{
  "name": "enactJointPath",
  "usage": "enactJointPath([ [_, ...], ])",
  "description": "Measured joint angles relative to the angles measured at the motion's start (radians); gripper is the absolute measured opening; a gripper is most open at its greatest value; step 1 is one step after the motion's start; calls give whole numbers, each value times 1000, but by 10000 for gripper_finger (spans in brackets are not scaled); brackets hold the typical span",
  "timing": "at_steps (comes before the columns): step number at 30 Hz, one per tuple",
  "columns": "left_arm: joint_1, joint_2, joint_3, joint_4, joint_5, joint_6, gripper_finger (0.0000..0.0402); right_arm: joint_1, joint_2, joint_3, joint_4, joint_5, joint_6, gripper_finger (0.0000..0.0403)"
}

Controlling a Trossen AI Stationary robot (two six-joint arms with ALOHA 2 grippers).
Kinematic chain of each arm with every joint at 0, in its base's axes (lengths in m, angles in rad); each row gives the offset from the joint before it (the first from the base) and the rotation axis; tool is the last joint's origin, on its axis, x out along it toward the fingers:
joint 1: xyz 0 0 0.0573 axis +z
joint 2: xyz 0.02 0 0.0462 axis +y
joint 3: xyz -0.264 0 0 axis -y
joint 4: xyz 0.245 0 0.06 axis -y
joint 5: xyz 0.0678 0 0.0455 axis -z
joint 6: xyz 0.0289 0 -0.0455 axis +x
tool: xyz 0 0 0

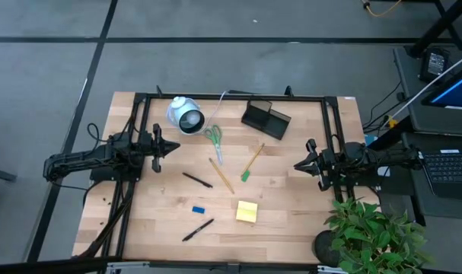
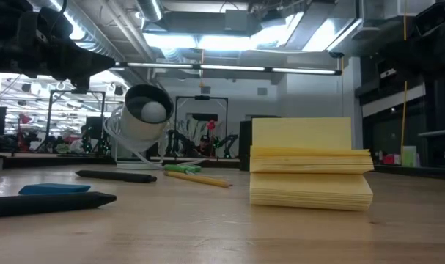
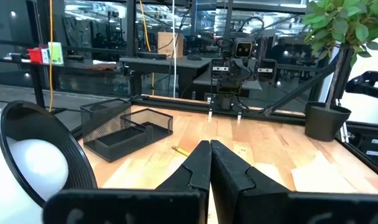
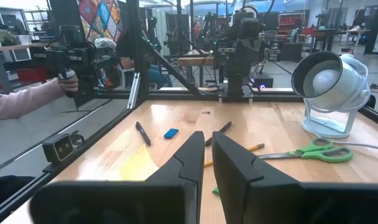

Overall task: Pick and place office supplies into organizer
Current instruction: Put the top brown binder clip into the desk organizer

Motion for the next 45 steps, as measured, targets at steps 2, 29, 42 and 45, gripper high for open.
enactJointPath([
  [2, 0, 0, 0, 0, -1, 0, 2, 0, 0, 0, 0, 0, 0, 38],
  [29, 0, 0, 27, -15, 49, -76, 2, 0, 0, 0, 53, 165, 50, 38],
  [42, 0, 196, 137, -23, 37, -53, 2, -32, 33, 60, 33, 170, 42, 37],
  [45, 0, 270, 170, -24, 36, -51, 2, -44, 75, 126, -28, 169, 23, 31],
])
